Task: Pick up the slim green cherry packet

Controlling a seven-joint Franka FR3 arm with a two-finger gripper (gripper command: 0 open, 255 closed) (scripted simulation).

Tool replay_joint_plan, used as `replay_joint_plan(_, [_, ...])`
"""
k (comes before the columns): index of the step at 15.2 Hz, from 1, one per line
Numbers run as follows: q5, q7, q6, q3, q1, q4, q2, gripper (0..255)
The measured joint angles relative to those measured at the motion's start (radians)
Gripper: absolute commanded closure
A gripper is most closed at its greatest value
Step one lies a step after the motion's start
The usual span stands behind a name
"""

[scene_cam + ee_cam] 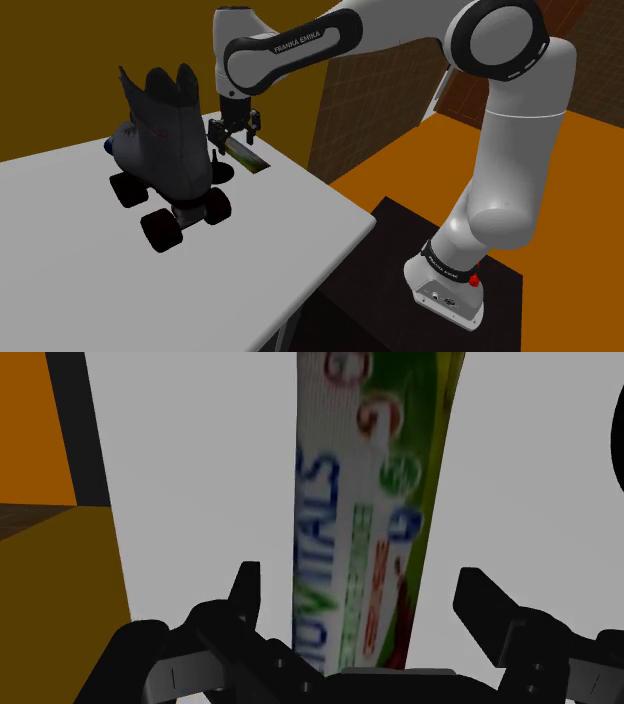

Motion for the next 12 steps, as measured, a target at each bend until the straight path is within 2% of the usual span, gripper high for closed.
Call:
replay_joint_plan(1, [-0.001, 0.0, 0.003, 0.0, 0.0, -0.001, 0.002, 255])
replay_joint_plan(12, [0.0, -0.001, 0.001, 0.0, 0.0, 0.001, 0.001, 255])
